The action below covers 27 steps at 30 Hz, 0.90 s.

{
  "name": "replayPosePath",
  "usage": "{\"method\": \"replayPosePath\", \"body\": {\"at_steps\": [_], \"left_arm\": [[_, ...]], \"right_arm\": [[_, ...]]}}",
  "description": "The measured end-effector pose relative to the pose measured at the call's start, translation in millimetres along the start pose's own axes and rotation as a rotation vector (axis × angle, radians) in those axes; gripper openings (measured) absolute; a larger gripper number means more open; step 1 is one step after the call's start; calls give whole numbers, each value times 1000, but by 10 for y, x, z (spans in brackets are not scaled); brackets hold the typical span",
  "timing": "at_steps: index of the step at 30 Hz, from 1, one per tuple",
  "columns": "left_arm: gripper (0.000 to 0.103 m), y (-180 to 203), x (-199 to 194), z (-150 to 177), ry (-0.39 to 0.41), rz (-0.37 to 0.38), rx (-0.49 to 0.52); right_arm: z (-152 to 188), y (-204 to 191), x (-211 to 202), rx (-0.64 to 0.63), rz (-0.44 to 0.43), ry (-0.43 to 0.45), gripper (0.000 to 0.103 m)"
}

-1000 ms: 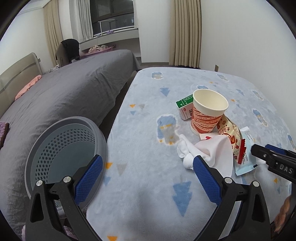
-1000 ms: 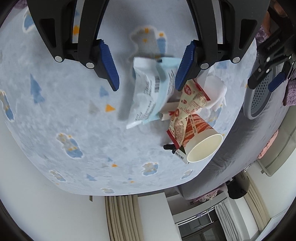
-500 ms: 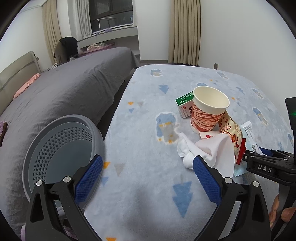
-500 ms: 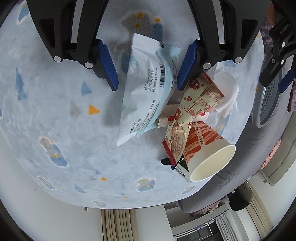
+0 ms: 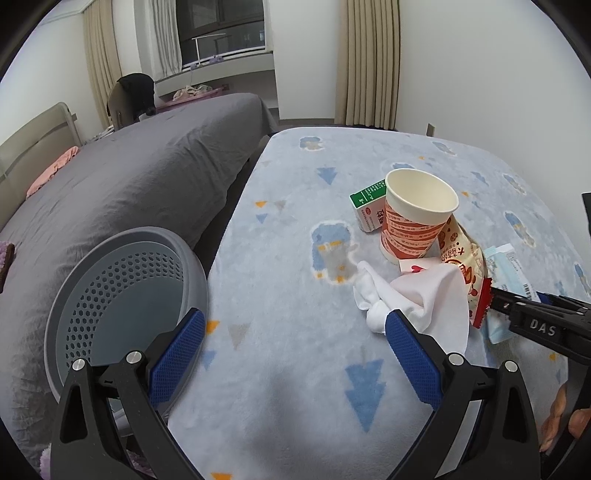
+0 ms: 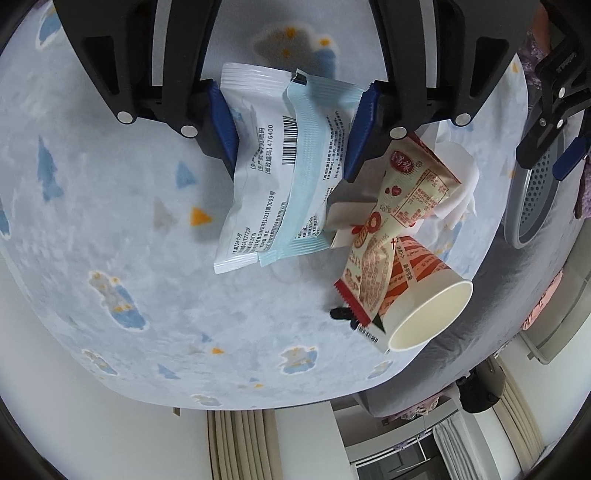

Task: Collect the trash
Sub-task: 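Close the left tool on the white tissue while the right tool holds the packet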

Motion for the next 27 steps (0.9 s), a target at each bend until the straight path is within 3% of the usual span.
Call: {"method": "replayPosePath", "body": {"at_steps": [10, 27], "left_arm": [[96, 106, -50, 15, 12, 56, 4], [96, 607, 263, 109, -34, 124, 58]], "right_arm": [[153, 431, -398, 69, 34, 41, 53], [206, 590, -506, 112, -47, 61, 53]]}}
Point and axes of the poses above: each gripper's, at about its wrist camera, not at the fingertips, and x roughly the way its jaws point, y to its right, z to its underside, the point moved 5 cm from there along x, roughly the way its jaws point, and after that the axes turned 10 degrees about y, right-handed, at the moved point
